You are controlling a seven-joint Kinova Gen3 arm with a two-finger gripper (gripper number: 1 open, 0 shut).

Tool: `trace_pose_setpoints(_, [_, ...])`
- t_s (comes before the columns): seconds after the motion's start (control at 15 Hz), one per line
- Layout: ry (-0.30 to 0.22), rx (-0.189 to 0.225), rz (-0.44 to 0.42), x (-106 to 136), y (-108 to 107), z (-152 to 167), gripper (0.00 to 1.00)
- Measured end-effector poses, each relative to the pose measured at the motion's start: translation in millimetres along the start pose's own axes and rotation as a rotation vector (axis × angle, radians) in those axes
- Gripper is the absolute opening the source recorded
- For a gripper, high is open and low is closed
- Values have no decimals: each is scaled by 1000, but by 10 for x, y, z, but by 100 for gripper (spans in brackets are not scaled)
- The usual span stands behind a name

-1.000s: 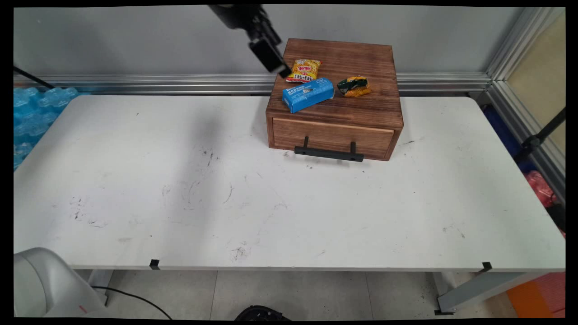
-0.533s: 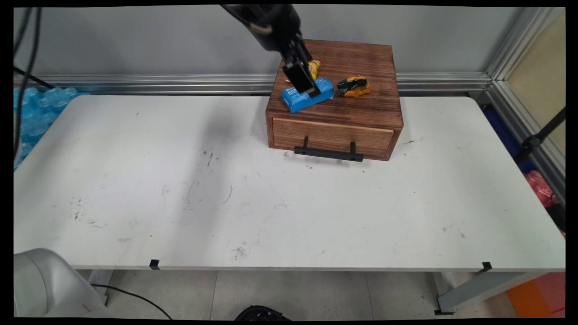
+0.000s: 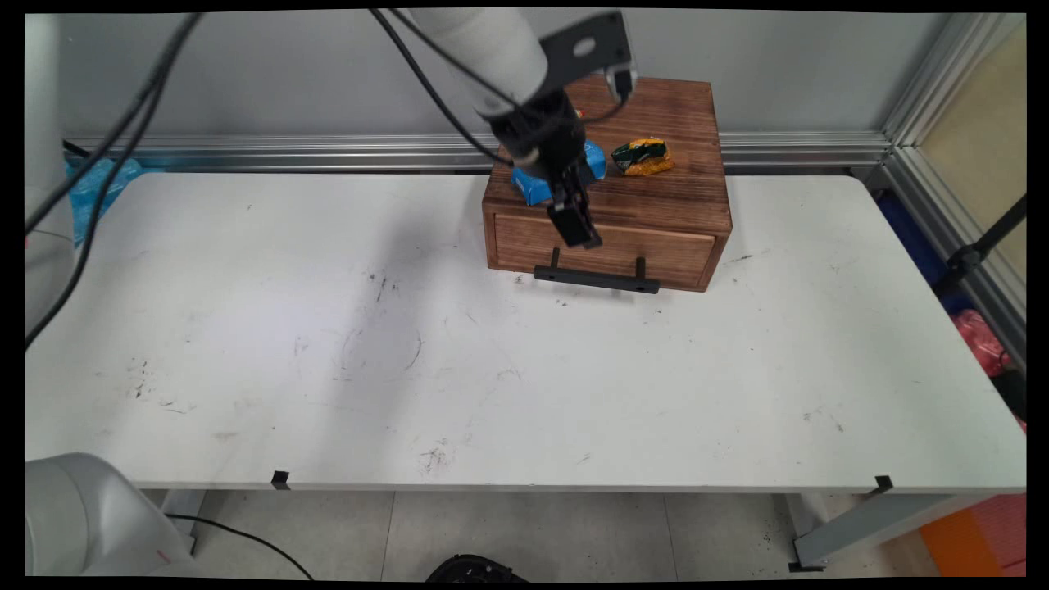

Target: Open the drawer

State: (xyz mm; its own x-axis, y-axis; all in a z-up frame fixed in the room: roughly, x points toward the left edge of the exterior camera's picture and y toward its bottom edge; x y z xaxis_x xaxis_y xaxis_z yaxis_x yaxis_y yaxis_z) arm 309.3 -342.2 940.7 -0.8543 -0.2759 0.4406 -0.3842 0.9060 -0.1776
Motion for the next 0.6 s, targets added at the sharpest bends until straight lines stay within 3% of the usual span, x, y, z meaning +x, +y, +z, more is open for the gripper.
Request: trace_pose_setpoints(0.6, [-59,-3,63,-102,189,656,100])
